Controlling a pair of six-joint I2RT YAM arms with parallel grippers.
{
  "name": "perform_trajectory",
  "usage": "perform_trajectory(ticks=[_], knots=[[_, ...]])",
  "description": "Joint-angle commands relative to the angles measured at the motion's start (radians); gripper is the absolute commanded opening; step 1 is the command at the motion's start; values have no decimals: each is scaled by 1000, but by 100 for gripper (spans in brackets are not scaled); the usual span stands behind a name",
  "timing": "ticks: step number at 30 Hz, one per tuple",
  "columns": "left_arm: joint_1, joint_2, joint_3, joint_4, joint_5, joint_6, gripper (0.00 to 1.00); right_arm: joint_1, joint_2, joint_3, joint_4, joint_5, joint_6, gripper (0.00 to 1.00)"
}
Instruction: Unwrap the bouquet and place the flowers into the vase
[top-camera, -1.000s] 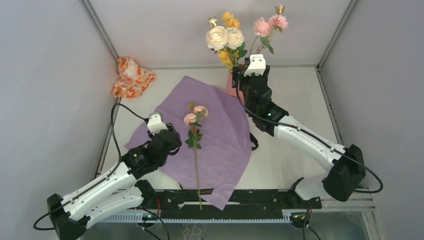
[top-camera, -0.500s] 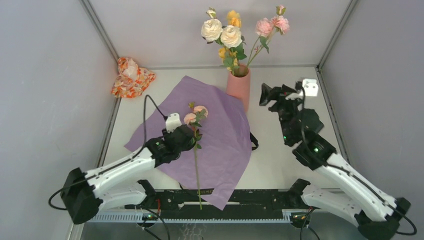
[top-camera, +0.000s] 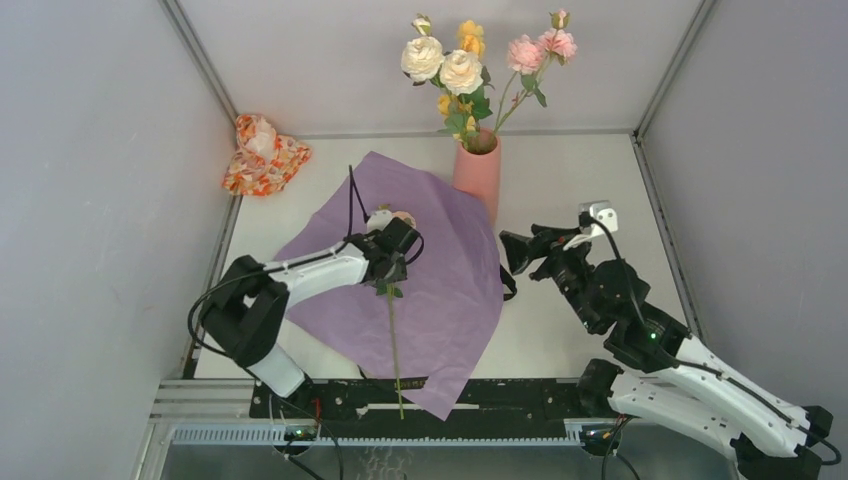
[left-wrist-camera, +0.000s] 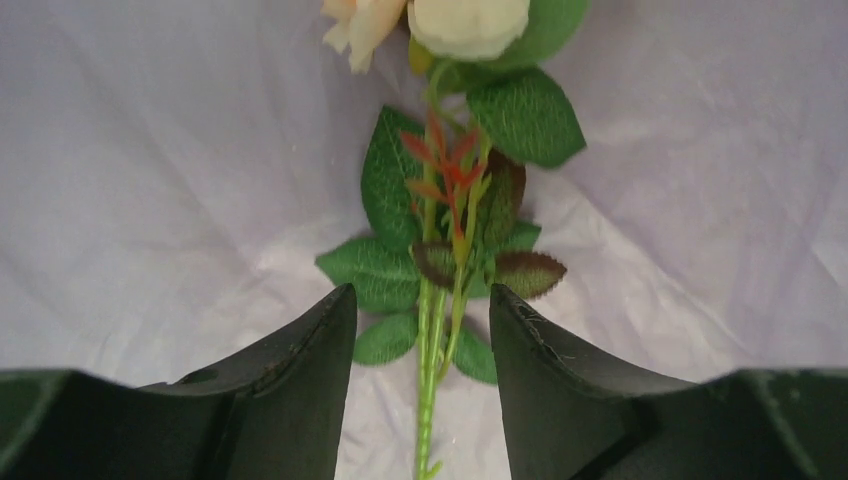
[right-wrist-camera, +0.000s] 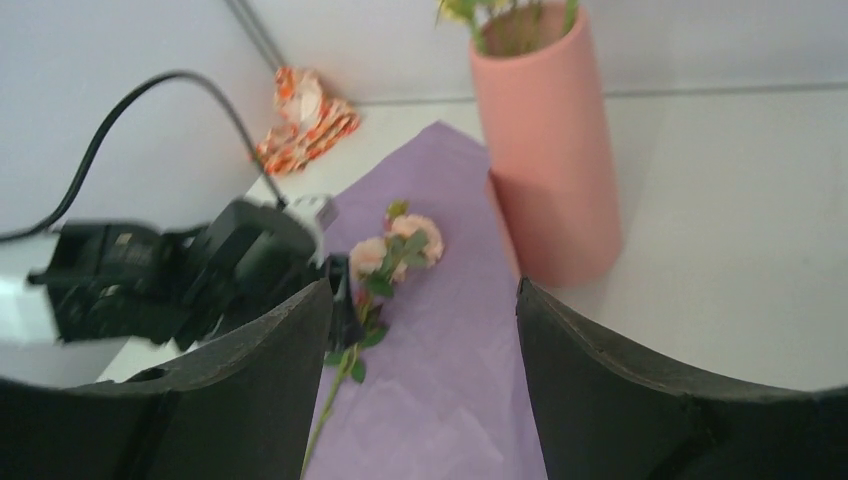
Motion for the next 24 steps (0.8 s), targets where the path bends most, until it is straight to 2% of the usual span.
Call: perform_trajectory(ticks=[1,6,11,19,22,24], knots=[[51,75,110,36,29,63,56,65,4,-37,33,-48,62,76],[78,167,207,2,-14,110,56,144,8,-44,23,-5,41,75],[114,239,265,-3,-4,129,54,169,-8,-44,-7,22,36,74],[147,287,255,-3,14,140,48,210,-9,-51,-23,18,58,74],[154,294,250,6,18,146,41,226,4,-53,-14,22,64,73],[161,300,267,-1,17,153,27,234,19,-58,-7,22,66,73]])
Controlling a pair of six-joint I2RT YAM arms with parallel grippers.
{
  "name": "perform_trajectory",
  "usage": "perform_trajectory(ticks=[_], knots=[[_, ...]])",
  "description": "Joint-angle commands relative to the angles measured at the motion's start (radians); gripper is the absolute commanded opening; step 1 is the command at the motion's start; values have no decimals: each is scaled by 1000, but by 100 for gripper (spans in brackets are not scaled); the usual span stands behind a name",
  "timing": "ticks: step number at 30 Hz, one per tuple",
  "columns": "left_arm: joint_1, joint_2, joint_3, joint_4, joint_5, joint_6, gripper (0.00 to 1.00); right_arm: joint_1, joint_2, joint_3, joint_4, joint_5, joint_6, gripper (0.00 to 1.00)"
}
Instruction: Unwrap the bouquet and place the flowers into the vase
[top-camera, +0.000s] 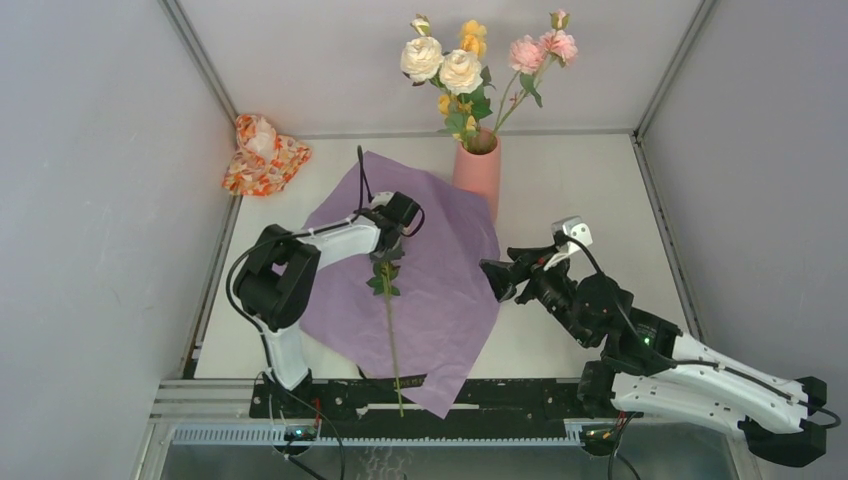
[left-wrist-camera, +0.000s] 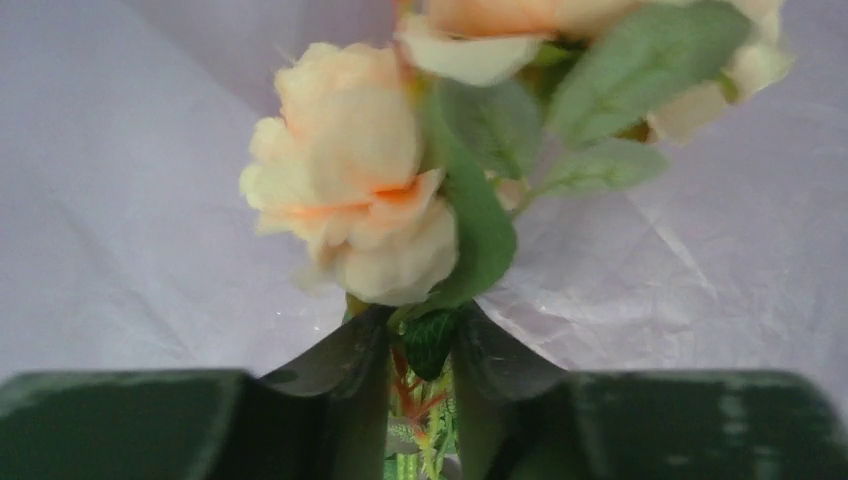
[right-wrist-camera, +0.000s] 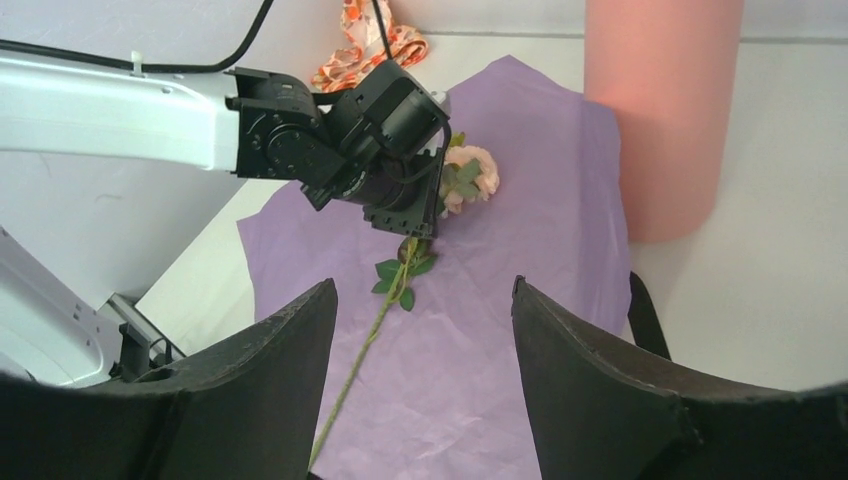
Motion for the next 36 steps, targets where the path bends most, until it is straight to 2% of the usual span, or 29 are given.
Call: perform_trajectory(ticks=[1,3,4,10,15,20,24,32,36], knots=[[20,14,38,-15,-3,28,18,28,28,-5,26,8,28,73],[21,-12,50,-26,-6,30,2,38,43,-5,26,3,37,73],[22,-35,50,-26,-2,34,0,44,50,-5,24,3,39,73],[21,-313,26,-19,-6,76,0,65,76,-22,27,4,56,73],[21,-564,-61,17,27,116,0,67,105,-28,41,-24,62,73],[19,-862,-258,261,282,175,0,68,176,-28,126,-120,22,68],[20,-1060,-432,487,497,200,2,68,240,-25,269,-228,6,61],[8,-1198,-537,672,846,174,5,70,426,94,349,-460,17,54],[0,-1232,-535,687,903,174,4,73,489,121,377,-494,18,53]])
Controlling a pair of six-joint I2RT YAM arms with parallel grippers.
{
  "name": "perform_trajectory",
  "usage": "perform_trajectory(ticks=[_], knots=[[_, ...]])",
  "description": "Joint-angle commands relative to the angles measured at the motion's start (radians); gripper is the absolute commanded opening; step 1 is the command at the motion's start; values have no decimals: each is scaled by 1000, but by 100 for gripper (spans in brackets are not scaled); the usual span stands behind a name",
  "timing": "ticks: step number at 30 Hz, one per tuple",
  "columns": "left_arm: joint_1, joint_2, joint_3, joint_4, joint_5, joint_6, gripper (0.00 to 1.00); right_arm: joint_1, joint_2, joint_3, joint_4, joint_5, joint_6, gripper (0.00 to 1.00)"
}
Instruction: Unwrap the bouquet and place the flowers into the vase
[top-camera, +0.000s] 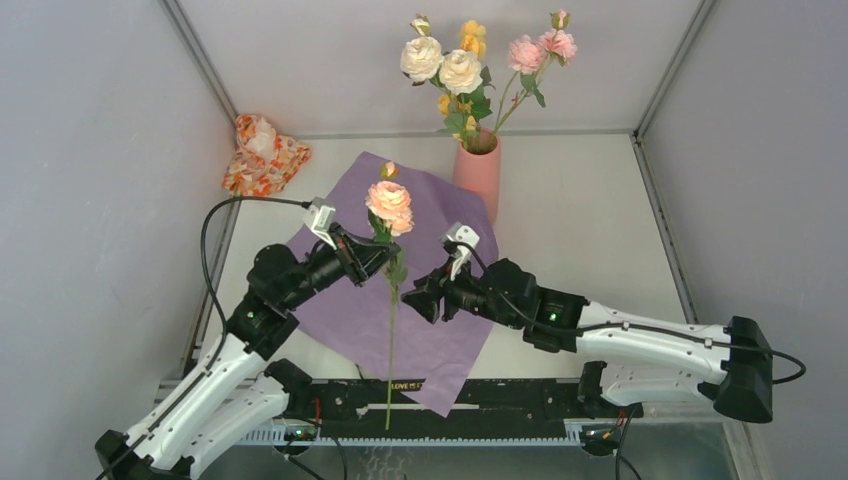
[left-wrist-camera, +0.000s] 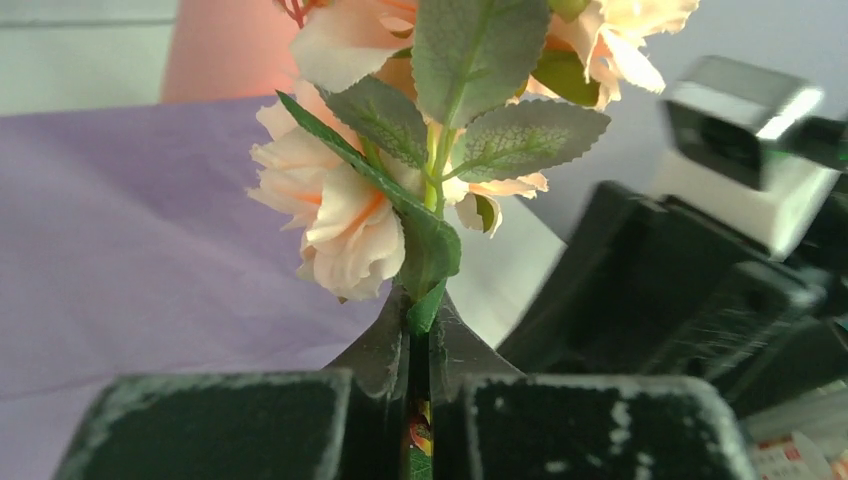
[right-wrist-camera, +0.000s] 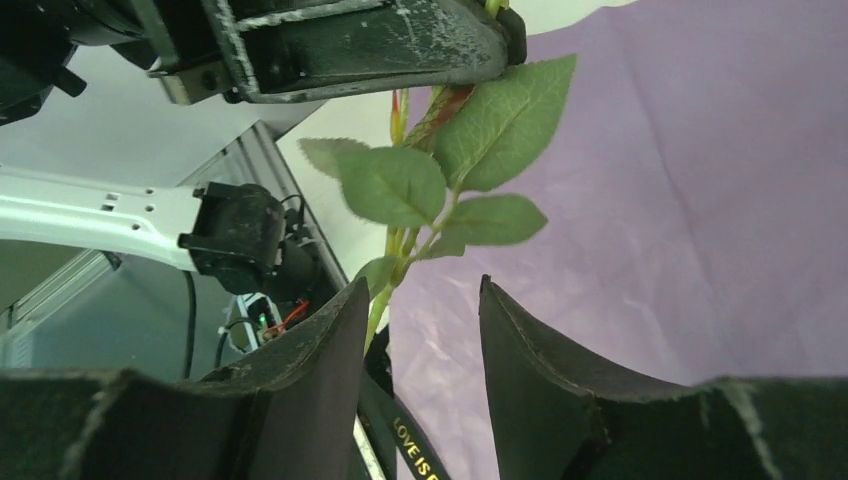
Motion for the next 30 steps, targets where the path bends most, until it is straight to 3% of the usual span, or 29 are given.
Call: perform_trajectory(ticks=[1,30], knots=[[-9,-51,7,122,155,11,4,12,37,59,100,-98,-5,53],[-26,-91,-44,173,139,-36,4,28,138,132,190,-146,32,54]])
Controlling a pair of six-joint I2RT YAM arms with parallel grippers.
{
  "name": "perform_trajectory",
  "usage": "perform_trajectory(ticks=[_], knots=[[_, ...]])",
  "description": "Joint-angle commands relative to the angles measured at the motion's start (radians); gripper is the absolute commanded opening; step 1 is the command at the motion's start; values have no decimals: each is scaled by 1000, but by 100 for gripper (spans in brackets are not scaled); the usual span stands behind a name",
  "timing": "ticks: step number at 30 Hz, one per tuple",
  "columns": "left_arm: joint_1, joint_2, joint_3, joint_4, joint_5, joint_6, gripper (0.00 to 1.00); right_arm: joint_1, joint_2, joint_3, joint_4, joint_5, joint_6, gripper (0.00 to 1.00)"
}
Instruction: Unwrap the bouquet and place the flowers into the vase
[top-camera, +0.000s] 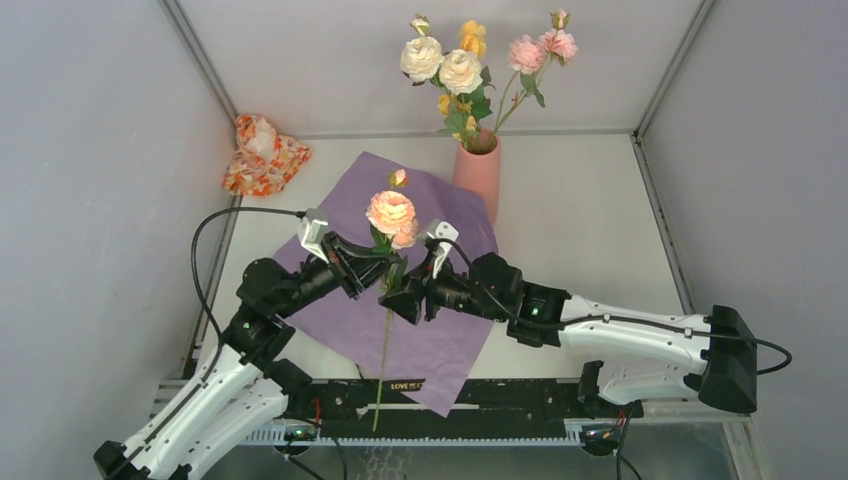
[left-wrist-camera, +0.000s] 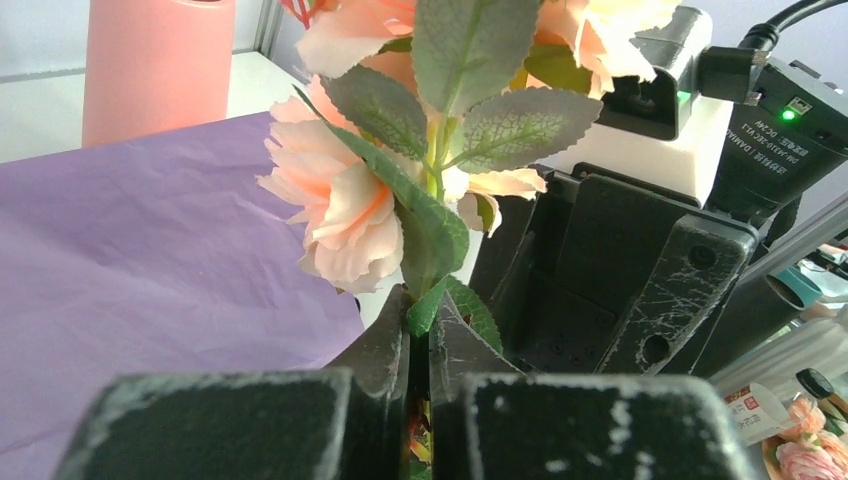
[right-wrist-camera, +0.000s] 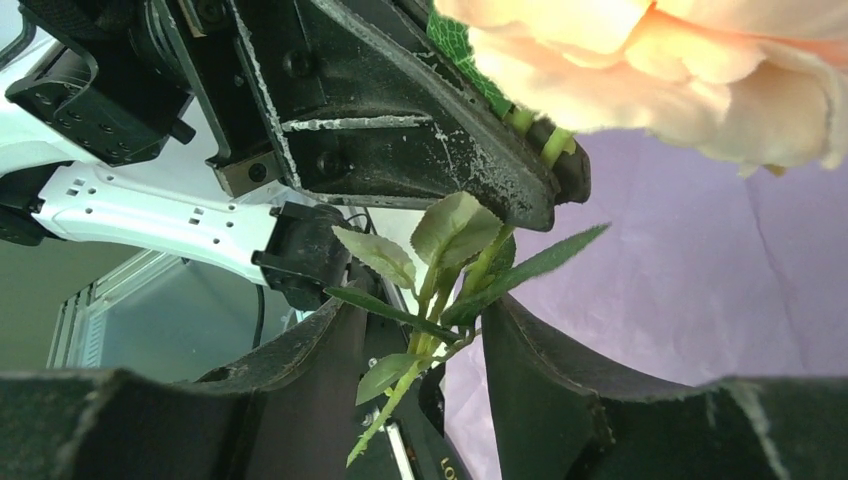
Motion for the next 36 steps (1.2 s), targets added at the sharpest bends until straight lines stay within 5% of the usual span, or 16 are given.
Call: perform_trajectory(ticks=[1,18,19,20,27,36], knots=[[-11,-8,10,70,7,-30,4,13,27,57,74,-8,23,54],[-31,-65,22,75,18,-74,11,10,38,113,50,101,-38,15],[-30,-65,24,71,14,-76,13,7,31,115,40,119,-40,2],[-30,-65,27,67,8,-75,17,4,26,117,34,131,-42,0],[-31,-68,38,35,-19,-72,61,-9,-11,158,-30,188,-96,0],[-31,-100,40,-15,-91,-62,68,-14,-98,302,-201,445,-311,0]])
